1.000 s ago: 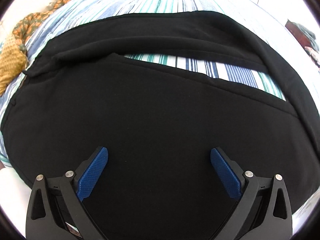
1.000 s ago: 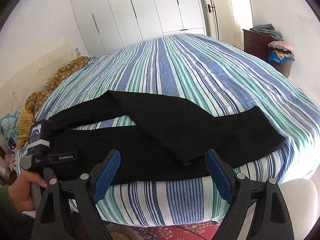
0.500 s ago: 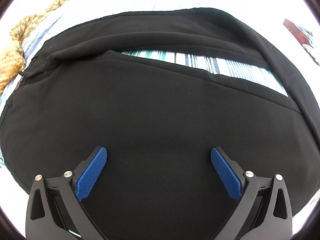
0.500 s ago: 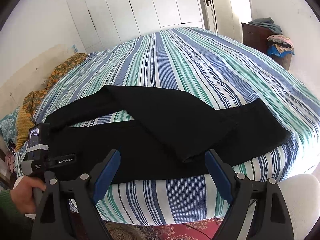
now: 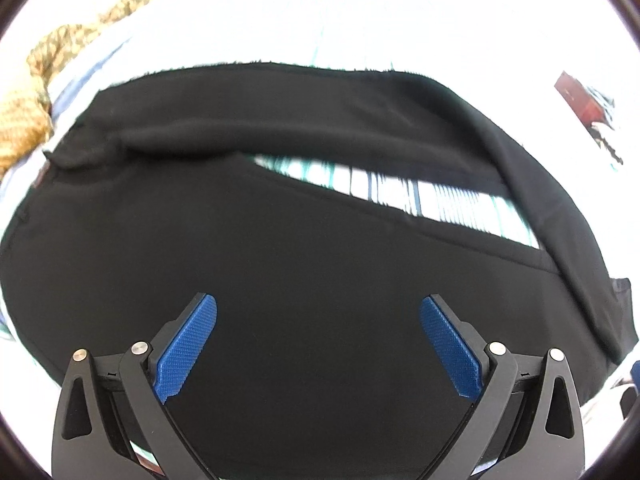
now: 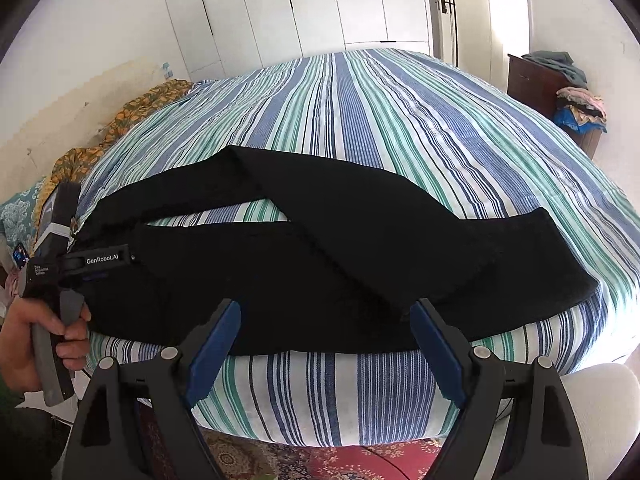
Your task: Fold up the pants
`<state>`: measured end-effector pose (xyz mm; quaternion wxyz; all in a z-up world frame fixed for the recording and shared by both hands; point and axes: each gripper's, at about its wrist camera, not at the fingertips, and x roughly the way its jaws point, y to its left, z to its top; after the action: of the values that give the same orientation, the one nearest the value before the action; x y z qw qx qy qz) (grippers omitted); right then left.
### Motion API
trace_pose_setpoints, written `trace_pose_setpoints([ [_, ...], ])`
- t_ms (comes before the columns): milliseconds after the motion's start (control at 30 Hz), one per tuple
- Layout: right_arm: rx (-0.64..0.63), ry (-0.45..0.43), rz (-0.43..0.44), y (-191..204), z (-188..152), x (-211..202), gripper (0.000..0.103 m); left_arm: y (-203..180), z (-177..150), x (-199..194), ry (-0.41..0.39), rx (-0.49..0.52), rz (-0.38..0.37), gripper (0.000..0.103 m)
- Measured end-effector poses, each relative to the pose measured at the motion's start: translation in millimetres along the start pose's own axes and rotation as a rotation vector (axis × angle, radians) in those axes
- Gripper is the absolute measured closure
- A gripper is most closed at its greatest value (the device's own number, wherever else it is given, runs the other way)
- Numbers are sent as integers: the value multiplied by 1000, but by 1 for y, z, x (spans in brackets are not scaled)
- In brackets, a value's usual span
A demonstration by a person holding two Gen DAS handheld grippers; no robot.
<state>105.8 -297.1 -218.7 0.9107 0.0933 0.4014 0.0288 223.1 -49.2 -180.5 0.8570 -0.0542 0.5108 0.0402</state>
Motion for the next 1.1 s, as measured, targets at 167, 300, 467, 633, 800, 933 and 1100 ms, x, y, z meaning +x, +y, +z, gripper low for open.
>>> trace_pose_setpoints([
  [167, -27, -1, 11, 7, -1, 1, 17, 14, 2, 1, -7, -42, 17, 1],
  [300, 3, -25, 27, 2, 0, -5, 17, 24, -1, 1, -14, -73, 16, 1],
  [467, 239, -137, 55, -46, 0, -30, 17, 39, -9, -6, -45, -79, 30, 1],
  [633, 273, -47, 326, -31, 1, -10, 17, 51, -20, -2, -42, -92, 41, 1],
  [800, 464, 11, 469, -25, 1, 32, 14, 60, -26, -4, -32, -95, 34, 1],
  [933, 688, 114, 443, -54, -16, 72, 23, 59, -24, -11, -47, -71, 34, 1],
  [1100, 805, -68, 286, -89, -17, 42, 18, 44, -24, -16, -59, 3, 46, 1],
])
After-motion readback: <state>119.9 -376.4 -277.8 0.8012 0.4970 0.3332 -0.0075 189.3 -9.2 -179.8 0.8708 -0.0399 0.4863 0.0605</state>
